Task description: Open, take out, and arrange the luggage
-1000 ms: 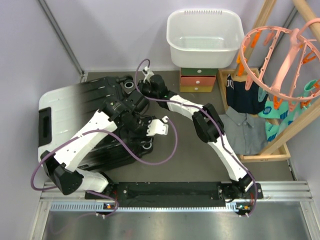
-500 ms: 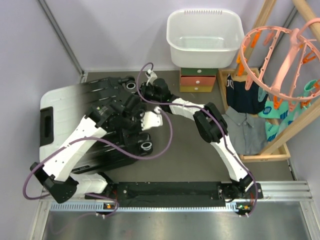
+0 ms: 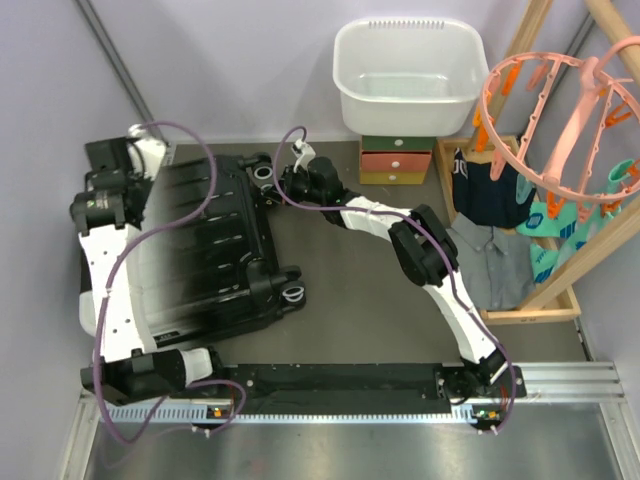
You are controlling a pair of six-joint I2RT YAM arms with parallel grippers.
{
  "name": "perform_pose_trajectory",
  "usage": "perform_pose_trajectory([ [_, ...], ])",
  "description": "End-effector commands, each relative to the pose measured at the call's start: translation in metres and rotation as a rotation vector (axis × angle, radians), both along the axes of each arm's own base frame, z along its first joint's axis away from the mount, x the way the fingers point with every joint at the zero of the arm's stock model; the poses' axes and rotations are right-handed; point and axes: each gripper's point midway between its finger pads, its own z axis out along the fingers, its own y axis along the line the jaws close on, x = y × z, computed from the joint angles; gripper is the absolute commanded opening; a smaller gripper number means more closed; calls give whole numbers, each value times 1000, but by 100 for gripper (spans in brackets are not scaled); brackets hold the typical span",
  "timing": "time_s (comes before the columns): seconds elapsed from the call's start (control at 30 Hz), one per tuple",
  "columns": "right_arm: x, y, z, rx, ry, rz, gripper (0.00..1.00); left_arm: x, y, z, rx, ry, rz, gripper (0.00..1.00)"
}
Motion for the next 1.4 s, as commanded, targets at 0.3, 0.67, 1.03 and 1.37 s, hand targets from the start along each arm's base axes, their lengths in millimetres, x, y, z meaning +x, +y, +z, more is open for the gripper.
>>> perform_pose_trajectory([
  [0.3, 9, -21, 19, -47, -45, -34, 0, -157, 121, -33, 62, 74, 438, 0],
  [0.67, 8, -21, 19, -52, -58, -30, 0, -228, 122, -147, -216, 267, 565, 0],
  [1.03, 10, -23, 17, -66, -58, -43, 0, -229, 87, -188, -376, 143, 740, 0],
  [1.37, 12, -20, 20, -67, -65, -33, 0, -223, 46, -95, -381, 65, 605, 0],
])
